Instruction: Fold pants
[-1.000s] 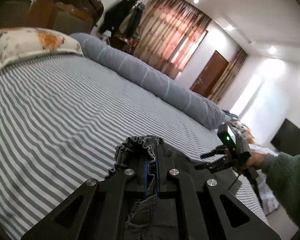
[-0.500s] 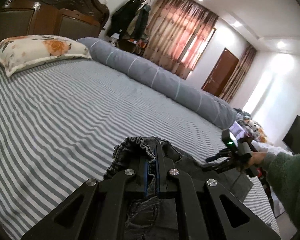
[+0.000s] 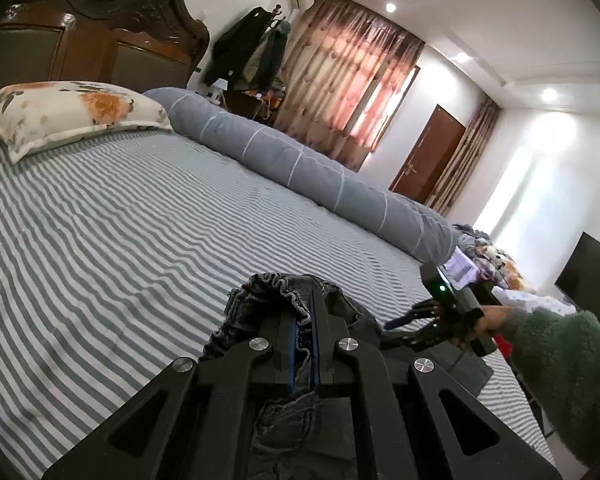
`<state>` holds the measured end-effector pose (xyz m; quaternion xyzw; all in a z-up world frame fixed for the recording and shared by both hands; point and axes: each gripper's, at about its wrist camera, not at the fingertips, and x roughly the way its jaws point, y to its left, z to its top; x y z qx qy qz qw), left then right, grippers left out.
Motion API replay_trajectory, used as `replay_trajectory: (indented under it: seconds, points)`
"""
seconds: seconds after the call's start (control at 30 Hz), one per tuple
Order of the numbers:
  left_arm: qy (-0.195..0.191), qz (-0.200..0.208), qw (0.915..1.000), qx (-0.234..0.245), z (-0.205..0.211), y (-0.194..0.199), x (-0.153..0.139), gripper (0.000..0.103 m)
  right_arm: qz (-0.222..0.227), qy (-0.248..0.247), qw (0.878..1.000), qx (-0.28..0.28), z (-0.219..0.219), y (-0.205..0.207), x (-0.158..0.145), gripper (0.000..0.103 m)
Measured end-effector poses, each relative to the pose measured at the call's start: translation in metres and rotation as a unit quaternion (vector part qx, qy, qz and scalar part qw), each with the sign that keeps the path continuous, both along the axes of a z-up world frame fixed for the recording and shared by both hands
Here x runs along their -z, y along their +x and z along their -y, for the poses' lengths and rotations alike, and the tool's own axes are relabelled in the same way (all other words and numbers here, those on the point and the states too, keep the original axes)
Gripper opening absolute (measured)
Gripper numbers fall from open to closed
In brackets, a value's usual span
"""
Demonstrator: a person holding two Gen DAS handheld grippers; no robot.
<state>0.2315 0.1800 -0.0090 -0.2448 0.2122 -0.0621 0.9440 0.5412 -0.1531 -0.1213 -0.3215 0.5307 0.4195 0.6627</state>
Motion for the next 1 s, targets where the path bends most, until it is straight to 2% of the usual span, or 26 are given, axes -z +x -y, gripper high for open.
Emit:
replay_trajectory:
  seconds: [0.2, 0.3, 0.47, 0.67, 0.73, 0.77, 1.0]
  points:
    - [-0.005, -0.006, 1.0, 0.003, -0.004, -0.002, 0.004, 0.006, -0.061, 0.003, 0.997, -0.048, -0.017, 0.002, -0.002, 0.058]
    - [0.002, -0.009, 0.9999, -0.004, -0.007, -0.002, 0.006, 0.006, -0.072, -0.002, 0.996, -0.048, -0.013, 0.008, 0.002, 0.049]
    - [-0.001, -0.03, 0.9994, -0.02, -0.015, 0.005, 0.016, 0.005, -0.028, -0.022, 0.999, -0.038, 0.005, 0.005, -0.002, 0.013]
    - [0.003, -0.061, 0.9972, -0.043, -0.025, 0.013, 0.026, 0.006, 0.062, -0.031, 0.998, -0.007, 0.018, -0.025, -0.022, 0.006]
    - [-0.024, -0.076, 0.9958, -0.046, -0.034, 0.015, 0.03, 0.006, 0.09, -0.033, 0.995, 0.016, 0.027, -0.035, -0.035, 0.006]
    - [-0.037, -0.081, 0.9949, -0.047, -0.038, 0.015, 0.03, 0.006, 0.099, -0.033, 0.994, 0.021, 0.029, -0.042, -0.04, 0.006]
    - [-0.023, -0.09, 0.9955, -0.02, -0.031, 0.011, 0.018, 0.006, 0.14, -0.053, 0.985, 0.09, 0.045, -0.108, -0.062, 0.006]
